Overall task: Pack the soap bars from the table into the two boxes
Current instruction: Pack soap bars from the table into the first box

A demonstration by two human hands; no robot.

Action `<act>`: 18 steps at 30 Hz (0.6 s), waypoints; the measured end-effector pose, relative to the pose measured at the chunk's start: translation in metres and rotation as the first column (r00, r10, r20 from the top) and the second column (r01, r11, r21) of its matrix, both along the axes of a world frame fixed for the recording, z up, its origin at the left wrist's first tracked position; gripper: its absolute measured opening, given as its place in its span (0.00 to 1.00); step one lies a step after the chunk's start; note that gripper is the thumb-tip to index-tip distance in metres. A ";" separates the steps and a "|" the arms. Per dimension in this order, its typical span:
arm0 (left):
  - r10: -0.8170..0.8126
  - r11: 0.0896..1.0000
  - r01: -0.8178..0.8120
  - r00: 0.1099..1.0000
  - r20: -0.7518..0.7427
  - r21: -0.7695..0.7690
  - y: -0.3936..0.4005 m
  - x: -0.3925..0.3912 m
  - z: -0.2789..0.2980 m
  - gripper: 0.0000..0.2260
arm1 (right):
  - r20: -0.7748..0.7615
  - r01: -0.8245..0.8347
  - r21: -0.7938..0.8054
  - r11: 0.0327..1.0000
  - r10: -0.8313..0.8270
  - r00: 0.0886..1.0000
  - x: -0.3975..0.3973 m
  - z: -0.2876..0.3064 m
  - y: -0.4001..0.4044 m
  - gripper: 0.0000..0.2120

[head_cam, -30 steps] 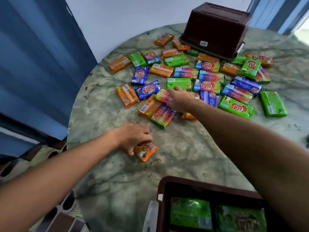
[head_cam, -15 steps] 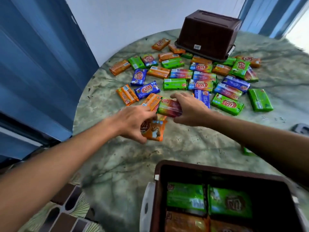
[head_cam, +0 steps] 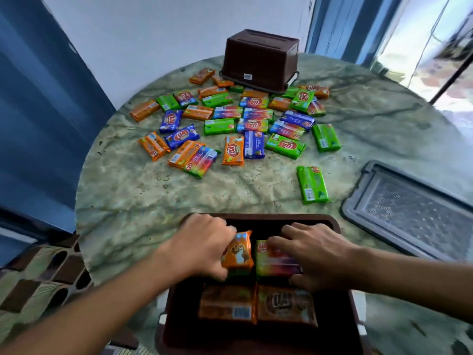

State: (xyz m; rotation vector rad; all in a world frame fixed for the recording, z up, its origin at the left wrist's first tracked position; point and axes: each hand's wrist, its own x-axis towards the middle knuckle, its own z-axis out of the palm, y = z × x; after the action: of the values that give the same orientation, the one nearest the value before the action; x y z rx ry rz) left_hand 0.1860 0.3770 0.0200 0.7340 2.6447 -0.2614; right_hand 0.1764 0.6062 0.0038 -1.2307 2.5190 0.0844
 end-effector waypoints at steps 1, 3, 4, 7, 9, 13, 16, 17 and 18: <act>0.007 0.999 -0.007 1.000 0.003 -0.046 0.007 0.003 -0.009 0.21 | -0.025 0.005 0.023 1.000 -0.005 1.000 0.003 -0.008 0.002 0.32; 0.028 0.995 -0.027 1.000 0.007 -0.097 0.012 0.006 -0.028 0.19 | -0.040 0.034 0.075 0.997 -0.031 0.999 0.005 -0.022 -0.001 0.30; 0.030 0.994 -0.030 1.000 -0.004 -0.105 0.012 0.006 -0.037 0.18 | -0.043 0.052 0.093 0.994 -0.049 0.998 0.005 -0.027 -0.004 0.29; 0.037 0.990 -0.041 0.999 -0.030 -0.135 0.014 0.009 -0.058 0.18 | -0.058 0.086 0.088 0.992 -0.081 0.995 0.008 -0.040 -0.010 0.25; 0.030 0.994 -0.034 0.999 -0.032 -0.109 0.013 0.011 -0.068 0.20 | -0.042 0.094 0.090 0.992 -0.090 0.995 0.012 -0.044 -0.013 0.23; 0.016 0.945 0.054 0.977 -0.211 0.322 -0.002 0.004 -0.059 0.17 | -0.042 0.116 -0.202 0.972 -0.127 0.991 0.011 -0.035 -0.008 0.14; 0.130 0.823 0.090 0.931 -0.340 0.561 -0.022 -0.011 -0.034 0.15 | -0.038 0.191 -0.459 0.868 -0.234 0.972 -0.008 -0.015 0.001 0.15; 0.159 0.816 0.065 0.930 -0.332 0.574 -0.028 -0.018 -0.025 0.14 | -0.045 0.204 -0.498 0.843 -0.260 0.965 -0.017 -0.007 0.004 0.14; 0.180 0.823 0.019 0.939 -0.293 0.567 -0.032 -0.025 -0.019 0.14 | -0.045 0.226 -0.489 0.842 -0.283 0.958 -0.027 0.000 0.005 0.14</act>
State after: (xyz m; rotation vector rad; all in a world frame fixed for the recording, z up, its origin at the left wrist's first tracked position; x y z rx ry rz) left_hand 0.1612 0.3449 0.0011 0.7990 3.1072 0.4992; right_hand 0.1493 0.6114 0.0035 -1.0528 2.8876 -0.5879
